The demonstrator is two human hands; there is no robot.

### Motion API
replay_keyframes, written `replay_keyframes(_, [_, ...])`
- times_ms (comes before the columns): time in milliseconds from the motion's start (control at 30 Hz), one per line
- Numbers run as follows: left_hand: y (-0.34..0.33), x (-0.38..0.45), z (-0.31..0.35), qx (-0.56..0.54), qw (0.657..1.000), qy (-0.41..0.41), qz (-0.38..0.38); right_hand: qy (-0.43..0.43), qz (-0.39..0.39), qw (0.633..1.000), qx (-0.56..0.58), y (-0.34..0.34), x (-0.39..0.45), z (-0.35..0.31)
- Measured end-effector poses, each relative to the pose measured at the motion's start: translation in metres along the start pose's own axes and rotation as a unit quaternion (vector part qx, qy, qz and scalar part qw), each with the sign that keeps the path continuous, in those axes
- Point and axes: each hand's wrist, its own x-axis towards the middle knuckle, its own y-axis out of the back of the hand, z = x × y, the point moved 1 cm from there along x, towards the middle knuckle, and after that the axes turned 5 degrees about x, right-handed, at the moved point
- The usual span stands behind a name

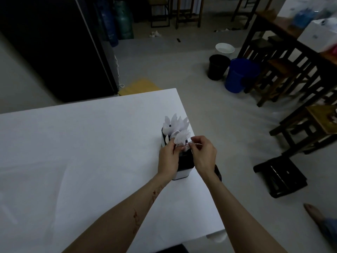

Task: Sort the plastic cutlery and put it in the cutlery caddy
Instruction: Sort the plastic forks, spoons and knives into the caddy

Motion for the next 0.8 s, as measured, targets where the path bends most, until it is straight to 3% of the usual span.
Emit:
replay_keyframes(167, [0.001, -0.002, -0.001, 0.018, 1.0, -0.008, 0.012, 0.035, 0.036, 0.998, 0.023, 0.009, -0.001, -0.003])
replay_keyframes(367, [-0.005, -0.01, 0.003, 0.034, 0.999, -0.025, 0.013, 0.047, 0.01, 0.999, 0.011, 0.008, -0.001, 0.004])
replay_keyframes(500, [-0.006, -0.009, 0.002, 0.11, 0.992, -0.066, 0.0, 0.044, 0.006, 0.999, 0.019, 0.008, -0.004, 0.007])
replay_keyframes(800, [0.005, -0.019, -0.003, 0.088, 0.992, -0.084, -0.04, 0.072, -0.017, 0.997, 0.015, 0.006, -0.01, 0.004])
